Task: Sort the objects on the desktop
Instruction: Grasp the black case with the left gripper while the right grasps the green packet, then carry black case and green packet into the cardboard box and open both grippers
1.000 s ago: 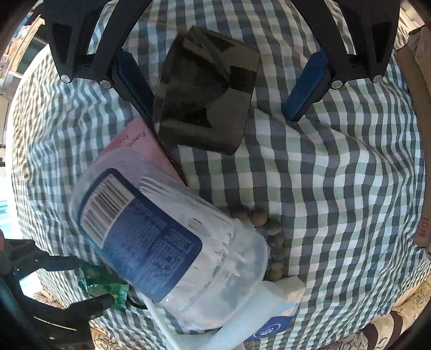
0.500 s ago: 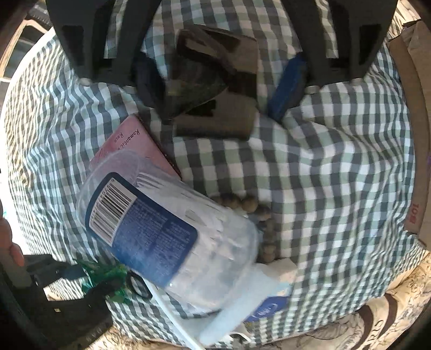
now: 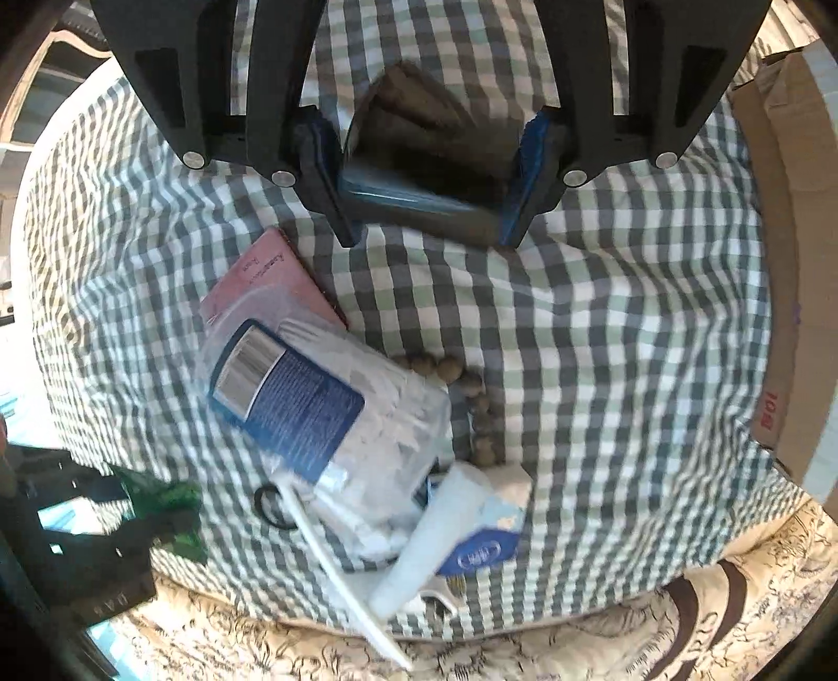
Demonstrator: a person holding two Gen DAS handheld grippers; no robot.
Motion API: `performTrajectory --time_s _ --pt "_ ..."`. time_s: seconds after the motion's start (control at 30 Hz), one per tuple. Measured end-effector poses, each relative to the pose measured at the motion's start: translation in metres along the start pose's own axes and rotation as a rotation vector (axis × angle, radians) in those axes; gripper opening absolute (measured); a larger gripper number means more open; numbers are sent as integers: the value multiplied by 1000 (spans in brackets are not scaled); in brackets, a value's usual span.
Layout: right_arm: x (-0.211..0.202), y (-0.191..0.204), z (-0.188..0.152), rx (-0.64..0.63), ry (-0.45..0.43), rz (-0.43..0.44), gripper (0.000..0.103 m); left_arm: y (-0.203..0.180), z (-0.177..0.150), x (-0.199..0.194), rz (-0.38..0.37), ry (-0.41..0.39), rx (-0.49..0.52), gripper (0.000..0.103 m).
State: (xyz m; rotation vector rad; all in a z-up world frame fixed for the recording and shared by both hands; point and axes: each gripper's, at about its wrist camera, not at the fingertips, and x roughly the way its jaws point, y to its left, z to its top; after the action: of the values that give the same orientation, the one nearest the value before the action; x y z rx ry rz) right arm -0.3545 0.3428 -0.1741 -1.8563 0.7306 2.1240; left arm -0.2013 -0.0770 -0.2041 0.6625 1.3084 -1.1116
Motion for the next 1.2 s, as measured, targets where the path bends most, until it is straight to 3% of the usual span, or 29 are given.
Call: performTrajectory --time_s 0.17,0.33,0.9,1.2 --pt "-34 -13 -8 -28 -15 23 34 6 5 -23 -1 -34 -20 49" --pt "-65 2 -37 -70 -34 28 34 2 13 -41 -6 -62 -55 49" --pt "-95 36 -95 -169 -51 70 34 14 21 -91 9 -153 -70 49" --pt "-110 68 -124 -258 -37 98 34 46 16 -131 27 -178 -136 49"
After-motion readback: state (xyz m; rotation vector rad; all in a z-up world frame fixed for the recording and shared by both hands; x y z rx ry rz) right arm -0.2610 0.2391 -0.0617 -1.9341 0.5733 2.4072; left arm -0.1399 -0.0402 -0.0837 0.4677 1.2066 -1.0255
